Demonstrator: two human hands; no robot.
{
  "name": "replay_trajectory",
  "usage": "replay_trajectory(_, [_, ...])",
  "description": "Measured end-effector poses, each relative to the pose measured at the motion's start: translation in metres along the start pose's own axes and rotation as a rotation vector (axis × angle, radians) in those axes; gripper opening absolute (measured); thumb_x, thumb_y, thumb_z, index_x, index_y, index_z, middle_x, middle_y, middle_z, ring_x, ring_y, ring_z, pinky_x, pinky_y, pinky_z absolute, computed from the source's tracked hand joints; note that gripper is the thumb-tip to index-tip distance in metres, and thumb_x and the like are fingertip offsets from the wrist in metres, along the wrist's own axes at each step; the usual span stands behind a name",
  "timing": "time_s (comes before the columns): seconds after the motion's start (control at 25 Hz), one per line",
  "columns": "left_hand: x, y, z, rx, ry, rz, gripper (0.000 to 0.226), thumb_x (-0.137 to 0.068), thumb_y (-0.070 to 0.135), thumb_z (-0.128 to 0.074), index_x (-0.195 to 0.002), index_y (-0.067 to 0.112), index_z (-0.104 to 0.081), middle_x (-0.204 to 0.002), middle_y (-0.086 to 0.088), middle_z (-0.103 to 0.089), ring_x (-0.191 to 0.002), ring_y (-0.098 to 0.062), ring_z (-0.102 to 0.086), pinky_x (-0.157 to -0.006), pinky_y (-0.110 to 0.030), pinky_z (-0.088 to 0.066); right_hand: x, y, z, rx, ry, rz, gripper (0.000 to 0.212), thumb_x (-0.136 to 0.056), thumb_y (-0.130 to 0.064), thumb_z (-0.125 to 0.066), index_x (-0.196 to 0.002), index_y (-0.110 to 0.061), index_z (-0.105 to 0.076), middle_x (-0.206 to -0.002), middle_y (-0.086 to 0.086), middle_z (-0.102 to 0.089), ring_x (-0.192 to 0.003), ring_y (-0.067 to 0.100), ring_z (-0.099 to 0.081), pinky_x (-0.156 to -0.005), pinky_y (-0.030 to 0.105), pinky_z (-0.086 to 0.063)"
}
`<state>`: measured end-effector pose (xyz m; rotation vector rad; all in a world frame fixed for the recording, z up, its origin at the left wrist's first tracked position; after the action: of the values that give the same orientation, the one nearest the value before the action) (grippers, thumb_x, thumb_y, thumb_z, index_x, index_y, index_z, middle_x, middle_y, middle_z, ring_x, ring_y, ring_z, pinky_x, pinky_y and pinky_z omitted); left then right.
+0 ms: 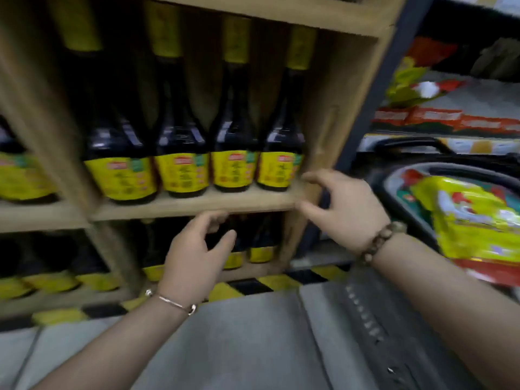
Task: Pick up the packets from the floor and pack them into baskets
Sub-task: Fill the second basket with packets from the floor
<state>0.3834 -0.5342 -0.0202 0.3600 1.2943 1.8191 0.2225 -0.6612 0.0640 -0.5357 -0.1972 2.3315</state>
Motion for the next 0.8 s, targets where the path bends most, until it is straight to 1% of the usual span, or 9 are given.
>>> replay_trajectory(0.12, [0.02, -0.057, 0.069, -0.117, 0.093, 0.098, 0.028, -0.084, 0.018, -0.066, -0.112, 0.021, -0.061, -0.107, 0.006, -0.063, -0.104, -0.011, -0.058, -0.089, -0.024, -0.041, -0.012, -0.07, -0.067, -0.077, -0.119, 0.093, 0.045, -0.083, -0.042, -0.061, -0.124, -0.025, -0.057, -0.121, -0.003, -0.062, -0.113, 0.018, -0.057, -0.1, 0.039, -0.04])
replay_trajectory(0.28, [0.063, -0.118, 0.157, -0.282, 0.19, 0.224, 0.036, -0.081, 0.03, -0.065, -0.114, 0.016, -0.061, -0.105, 0.008, -0.061, -0.103, -0.013, -0.059, -0.085, -0.021, -0.04, -0.007, -0.162, -0.15, -0.165, -0.283, 0.256, 0.046, -0.083, -0.041, -0.061, -0.126, -0.024, -0.056, -0.126, -0.002, -0.06, -0.117, 0.018, -0.055, -0.101, 0.037, -0.039])
replay_trajectory(0.4, [0.111, -0.151, 0.215, -0.382, 0.265, 0.319, 0.06, -0.067, 0.054, -0.048, -0.114, 0.018, -0.061, -0.104, 0.009, -0.061, -0.096, -0.009, -0.057, -0.079, -0.017, -0.037, 0.01, -0.223, -0.208, -0.223, -0.381, 0.337, 0.044, -0.081, -0.036, -0.065, -0.122, -0.021, -0.06, -0.123, 0.001, -0.063, -0.114, 0.021, -0.058, -0.098, 0.035, -0.041])
replay_trajectory(0.44, [0.129, -0.163, 0.231, -0.417, 0.292, 0.366, 0.067, -0.065, 0.058, -0.042, -0.115, 0.019, -0.061, -0.106, 0.009, -0.06, -0.097, -0.01, -0.057, -0.08, -0.018, -0.037, 0.016, -0.242, -0.225, -0.229, -0.414, 0.371, 0.044, -0.081, -0.035, -0.066, -0.121, -0.02, -0.061, -0.121, 0.001, -0.064, -0.112, 0.022, -0.059, -0.096, 0.034, -0.043])
replay_trajectory(0.52, [0.166, -0.185, 0.259, -0.516, 0.316, 0.473, 0.071, -0.065, 0.06, -0.038, -0.119, 0.019, -0.06, -0.114, 0.006, -0.062, -0.105, -0.015, -0.058, -0.085, -0.022, -0.039, 0.03, -0.28, -0.257, -0.229, -0.496, 0.437, 0.042, -0.082, -0.036, -0.065, -0.121, -0.022, -0.06, -0.118, 0.001, -0.065, -0.111, 0.023, -0.059, -0.092, 0.033, -0.043])
replay_trajectory(0.6, [0.202, -0.206, 0.281, -0.604, 0.309, 0.549, 0.075, -0.066, 0.061, -0.031, -0.12, 0.018, -0.06, -0.119, 0.001, -0.063, -0.108, -0.02, -0.06, -0.09, -0.027, -0.042, 0.048, -0.317, -0.291, -0.219, -0.598, 0.51, 0.044, -0.083, -0.038, -0.063, -0.125, -0.024, -0.057, -0.121, 0.0, -0.064, -0.115, 0.021, -0.057, -0.094, 0.032, -0.041])
replay_trajectory(0.68, [0.232, -0.226, 0.295, -0.649, 0.284, 0.64, 0.067, -0.073, 0.058, -0.035, -0.124, 0.021, -0.057, -0.125, 0.003, -0.06, -0.112, -0.018, -0.058, -0.093, -0.027, -0.041, 0.065, -0.346, -0.322, -0.227, -0.686, 0.563, 0.046, -0.085, -0.039, -0.061, -0.128, -0.024, -0.054, -0.128, -0.003, -0.059, -0.119, 0.018, -0.053, -0.099, 0.031, -0.038])
replay_trajectory(0.76, [0.259, -0.246, 0.304, -0.657, 0.288, 0.764, 0.046, -0.086, 0.043, -0.049, -0.128, 0.023, -0.052, -0.131, 0.007, -0.055, -0.116, -0.014, -0.055, -0.095, -0.025, -0.039, 0.082, -0.37, -0.355, -0.236, -0.767, 0.598, 0.047, -0.085, -0.041, -0.061, -0.128, -0.023, -0.053, -0.131, -0.004, -0.057, -0.12, 0.016, -0.053, -0.102, 0.031, -0.037])
replay_trajectory(0.8, [0.271, -0.258, 0.307, -0.651, 0.31, 0.818, 0.042, -0.089, 0.036, -0.054, -0.129, 0.023, -0.051, -0.132, 0.006, -0.054, -0.117, -0.014, -0.054, -0.096, -0.024, -0.039, 0.09, -0.38, -0.374, -0.226, -0.811, 0.603, 0.048, -0.085, -0.041, -0.06, -0.129, -0.024, -0.051, -0.132, -0.004, -0.056, -0.12, 0.016, -0.052, -0.102, 0.031, -0.037])
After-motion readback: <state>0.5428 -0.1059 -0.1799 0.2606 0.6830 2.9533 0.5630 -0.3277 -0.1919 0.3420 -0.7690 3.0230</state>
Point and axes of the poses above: each hand's wrist, its own x-axis away from the middle knuckle, its own z-axis out of the back of the hand, y = z × x, the point moved 3 cm from there along -x, towards the middle knuckle
